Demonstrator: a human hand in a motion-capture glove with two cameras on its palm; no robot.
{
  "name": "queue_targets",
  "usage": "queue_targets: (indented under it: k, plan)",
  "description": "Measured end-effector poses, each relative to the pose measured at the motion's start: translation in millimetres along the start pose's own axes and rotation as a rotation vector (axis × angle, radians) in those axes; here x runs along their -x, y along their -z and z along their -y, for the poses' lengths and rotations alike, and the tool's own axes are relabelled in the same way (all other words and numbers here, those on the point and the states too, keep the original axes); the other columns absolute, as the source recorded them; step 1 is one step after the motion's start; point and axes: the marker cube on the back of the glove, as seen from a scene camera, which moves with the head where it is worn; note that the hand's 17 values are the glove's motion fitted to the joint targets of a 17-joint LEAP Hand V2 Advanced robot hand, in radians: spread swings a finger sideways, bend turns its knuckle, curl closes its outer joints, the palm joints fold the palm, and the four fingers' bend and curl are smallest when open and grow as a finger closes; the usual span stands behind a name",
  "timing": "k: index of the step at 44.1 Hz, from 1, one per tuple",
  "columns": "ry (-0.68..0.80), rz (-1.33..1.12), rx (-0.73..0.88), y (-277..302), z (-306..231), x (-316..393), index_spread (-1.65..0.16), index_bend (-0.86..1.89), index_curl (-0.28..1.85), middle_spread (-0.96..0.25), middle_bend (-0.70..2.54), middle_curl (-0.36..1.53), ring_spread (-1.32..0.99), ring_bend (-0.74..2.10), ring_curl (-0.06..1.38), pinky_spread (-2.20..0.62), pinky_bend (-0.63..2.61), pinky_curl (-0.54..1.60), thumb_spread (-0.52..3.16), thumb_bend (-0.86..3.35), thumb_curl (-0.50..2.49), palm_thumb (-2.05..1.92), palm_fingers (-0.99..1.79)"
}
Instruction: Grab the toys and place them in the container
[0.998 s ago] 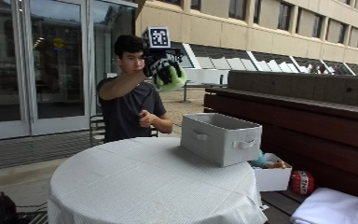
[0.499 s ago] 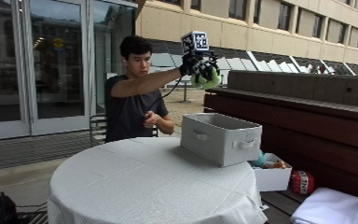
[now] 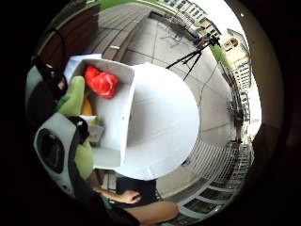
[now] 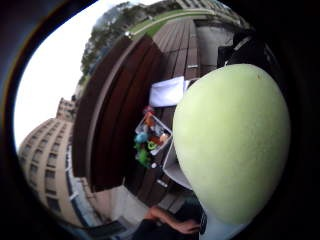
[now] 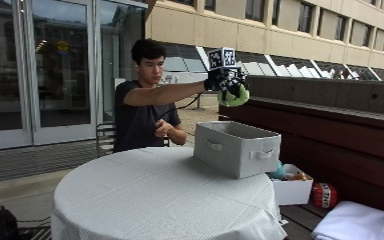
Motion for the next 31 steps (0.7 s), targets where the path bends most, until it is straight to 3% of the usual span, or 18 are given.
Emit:
queue_targets:
  k: [7,10,11,15,24,31]
  plan:
    - [0.021,-0.003,0.122,-18.7,2.7,-6.6,-0.4,0.05,0.4,-0.56,0.34,0.78,-0.44,1.05,0.51,-0.46,1.0,0.43,0.62,-0.01,1.02,0.69,0.94]
    - [0.027,0.003,0.206,-29.1,6.1,-16.2,-0.37,-0.16,0.29,-0.5,0.23,0.76,-0.42,1.1,0.53,-0.44,1.16,0.47,0.82,-0.11,0.93,0.45,0.56]
    - [0.027,0.011,0.228,-31.7,5.4,-17.0,-0.36,-0.16,0.28,-0.46,0.2,0.76,-0.41,1.05,0.53,-0.41,1.22,0.5,0.86,-0.15,0.88,0.36,0.35]
    - [0.029,0.063,0.25,-35.7,-2.3,-11.5,-0.33,-0.05,0.24,-0.31,0.15,0.74,-0.32,0.93,0.52,-0.32,1.35,0.54,0.93,-0.17,0.74,0.07,-0.06]
    - [0.048,0.093,0.19,-26.5,-4.9,-40.4,-0.3,0.04,0.16,-0.09,0.16,0.63,-0.17,0.72,0.38,-0.16,1.46,0.49,0.99,-0.09,0.57,-0.08,-0.16]
    - [0.007,0.047,0.16,-13.9,-26.1,-76.4,-0.3,0.07,0.14,-0.05,0.18,0.58,-0.11,0.67,0.36,-0.1,1.39,0.45,1.0,-0.09,0.48,-0.1,-0.19]
